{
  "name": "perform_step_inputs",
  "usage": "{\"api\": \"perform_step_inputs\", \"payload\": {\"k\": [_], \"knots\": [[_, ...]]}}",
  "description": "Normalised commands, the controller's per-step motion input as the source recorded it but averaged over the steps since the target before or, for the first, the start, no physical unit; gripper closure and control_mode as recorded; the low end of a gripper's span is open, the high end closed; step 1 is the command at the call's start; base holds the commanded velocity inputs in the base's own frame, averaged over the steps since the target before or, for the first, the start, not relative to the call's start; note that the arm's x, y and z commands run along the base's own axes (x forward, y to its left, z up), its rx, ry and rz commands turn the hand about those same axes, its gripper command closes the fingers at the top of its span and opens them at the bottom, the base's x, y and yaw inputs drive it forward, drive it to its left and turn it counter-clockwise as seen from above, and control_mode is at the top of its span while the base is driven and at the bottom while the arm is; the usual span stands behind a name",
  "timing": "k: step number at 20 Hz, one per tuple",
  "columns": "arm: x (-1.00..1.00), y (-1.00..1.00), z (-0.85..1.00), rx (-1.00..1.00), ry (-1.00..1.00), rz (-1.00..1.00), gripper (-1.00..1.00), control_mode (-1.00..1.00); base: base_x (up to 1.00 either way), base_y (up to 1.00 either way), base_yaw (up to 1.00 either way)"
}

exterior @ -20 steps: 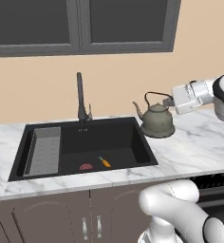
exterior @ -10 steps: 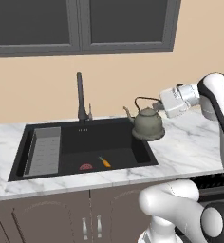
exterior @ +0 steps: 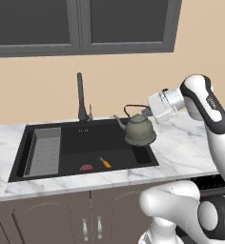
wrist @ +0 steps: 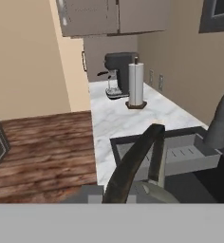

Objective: Open the cabinet, pick the kettle from the cabinet, and place it in the sink.

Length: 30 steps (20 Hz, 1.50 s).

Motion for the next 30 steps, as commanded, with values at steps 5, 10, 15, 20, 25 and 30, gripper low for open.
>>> {"api": "perform_step_inputs", "payload": {"k": [5, 10, 15, 20, 25, 30], "knots": [[0.18, 0.28, -0.29, -0.06, 0.00, 0.01, 1.00, -1.00, 0.00, 0.00, 0.00], [0.20, 0.30, -0.33, -0.01, 0.00, 0.00, 1.00, -1.00, 0.00, 0.00, 0.00], [0.20, 0.22, -0.33, 0.00, 0.00, 0.04, 1.00, -1.00, 0.00, 0.00, 0.00], [0.13, 0.22, -0.39, 0.00, 0.00, 0.06, 1.00, -1.00, 0.00, 0.00, 0.00], [0.16, 0.21, -0.40, 0.00, 0.00, 0.08, 1.00, -1.00, 0.00, 0.00, 0.00], [0.19, 0.27, -0.34, 0.02, 0.00, 0.09, 1.00, -1.00, 0.00, 0.00, 0.00]]}}
